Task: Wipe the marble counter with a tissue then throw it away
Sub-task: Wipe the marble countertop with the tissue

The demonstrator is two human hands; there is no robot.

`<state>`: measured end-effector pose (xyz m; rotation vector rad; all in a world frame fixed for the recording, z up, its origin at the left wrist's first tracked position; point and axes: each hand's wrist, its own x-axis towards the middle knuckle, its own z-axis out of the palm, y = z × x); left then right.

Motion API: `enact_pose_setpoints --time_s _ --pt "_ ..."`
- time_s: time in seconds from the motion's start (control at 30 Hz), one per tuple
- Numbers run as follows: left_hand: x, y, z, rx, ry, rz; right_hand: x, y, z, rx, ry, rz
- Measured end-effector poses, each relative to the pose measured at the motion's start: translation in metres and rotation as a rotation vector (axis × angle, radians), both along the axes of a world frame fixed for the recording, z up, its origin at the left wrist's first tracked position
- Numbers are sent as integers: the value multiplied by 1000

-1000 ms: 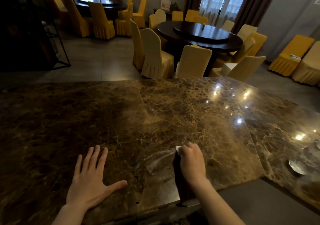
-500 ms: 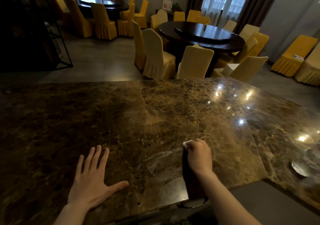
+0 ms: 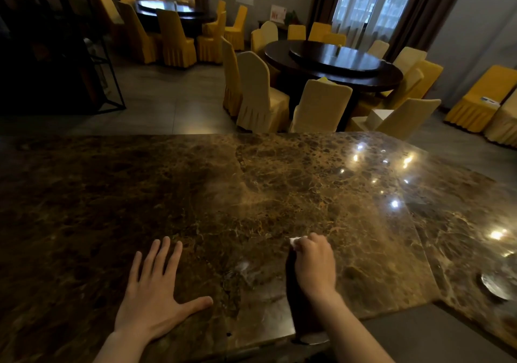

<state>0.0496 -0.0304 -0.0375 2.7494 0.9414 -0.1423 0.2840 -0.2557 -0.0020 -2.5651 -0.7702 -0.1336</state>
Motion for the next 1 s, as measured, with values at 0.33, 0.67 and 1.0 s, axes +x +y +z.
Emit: enact_pose_setpoints --time_s 0.33,0.67,1.0 --pt "-2 1 -4 21 -27 -3 -71 33 -5 -26 -45 405" --pt "-2 1 -5 20 -40 1 -94 40 -4 12 45 464" --pt "-3 2 1 -4 18 -24 -117 60 -5 -85 -77 690"
